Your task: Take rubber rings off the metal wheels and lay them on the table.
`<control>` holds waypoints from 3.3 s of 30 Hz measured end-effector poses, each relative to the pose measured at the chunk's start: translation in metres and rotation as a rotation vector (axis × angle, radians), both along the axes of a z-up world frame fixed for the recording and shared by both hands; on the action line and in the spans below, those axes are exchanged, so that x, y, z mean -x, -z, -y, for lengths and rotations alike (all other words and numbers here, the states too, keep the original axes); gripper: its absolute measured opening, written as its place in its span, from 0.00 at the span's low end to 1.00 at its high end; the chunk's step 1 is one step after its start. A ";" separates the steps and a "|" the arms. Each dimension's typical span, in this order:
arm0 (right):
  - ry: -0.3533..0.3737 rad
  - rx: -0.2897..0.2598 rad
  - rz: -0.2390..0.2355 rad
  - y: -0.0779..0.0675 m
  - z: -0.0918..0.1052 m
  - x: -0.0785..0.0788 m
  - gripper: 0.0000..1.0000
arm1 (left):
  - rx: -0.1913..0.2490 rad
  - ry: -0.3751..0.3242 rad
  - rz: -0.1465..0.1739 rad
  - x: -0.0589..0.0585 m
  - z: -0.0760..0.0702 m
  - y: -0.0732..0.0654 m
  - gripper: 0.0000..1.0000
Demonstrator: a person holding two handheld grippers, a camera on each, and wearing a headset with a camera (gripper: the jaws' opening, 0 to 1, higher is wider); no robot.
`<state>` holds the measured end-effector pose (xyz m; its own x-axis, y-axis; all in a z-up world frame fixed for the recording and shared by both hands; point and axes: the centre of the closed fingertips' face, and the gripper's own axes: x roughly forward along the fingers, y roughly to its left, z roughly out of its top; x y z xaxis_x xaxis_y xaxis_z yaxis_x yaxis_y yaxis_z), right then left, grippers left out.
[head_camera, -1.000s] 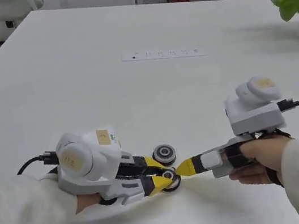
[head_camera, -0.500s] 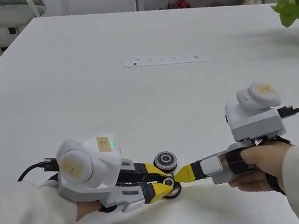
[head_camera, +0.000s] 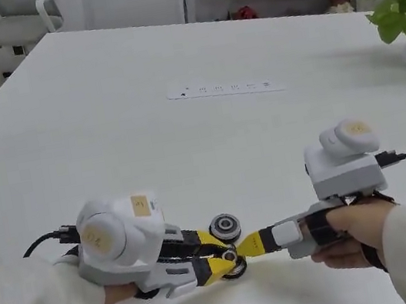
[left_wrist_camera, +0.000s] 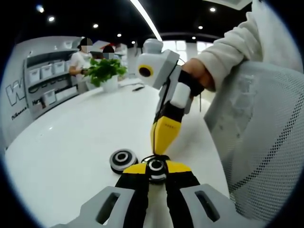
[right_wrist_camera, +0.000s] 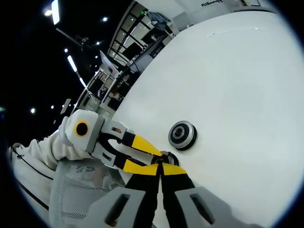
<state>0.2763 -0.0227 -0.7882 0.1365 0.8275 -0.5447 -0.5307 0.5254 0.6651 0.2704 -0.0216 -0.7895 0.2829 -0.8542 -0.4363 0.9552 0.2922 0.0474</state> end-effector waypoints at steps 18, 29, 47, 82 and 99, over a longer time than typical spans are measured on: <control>0.004 -0.045 -0.016 -0.007 -0.002 0.001 0.00 | -0.001 -0.002 0.000 0.000 0.000 0.000 0.13; 0.033 -0.084 -0.021 -0.013 -0.003 -0.004 0.00 | 0.001 -0.005 0.000 -0.001 0.000 0.000 0.13; 0.015 -0.040 -0.032 -0.003 0.000 0.000 0.00 | -0.004 -0.006 0.013 0.000 0.000 0.000 0.13; 0.046 -0.087 -0.004 -0.021 0.004 -0.009 0.00 | 0.011 0.028 0.012 0.014 -0.007 -0.033 0.37; 0.044 -0.113 0.016 -0.030 0.001 -0.010 0.00 | 0.021 0.055 0.001 0.022 -0.010 -0.051 0.68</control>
<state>0.2868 -0.0235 -0.7581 0.1821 0.8764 -0.4458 -0.5193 0.4707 0.7133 0.2486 -0.0115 -0.7382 0.2360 -0.8774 -0.4177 0.9697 0.2404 0.0429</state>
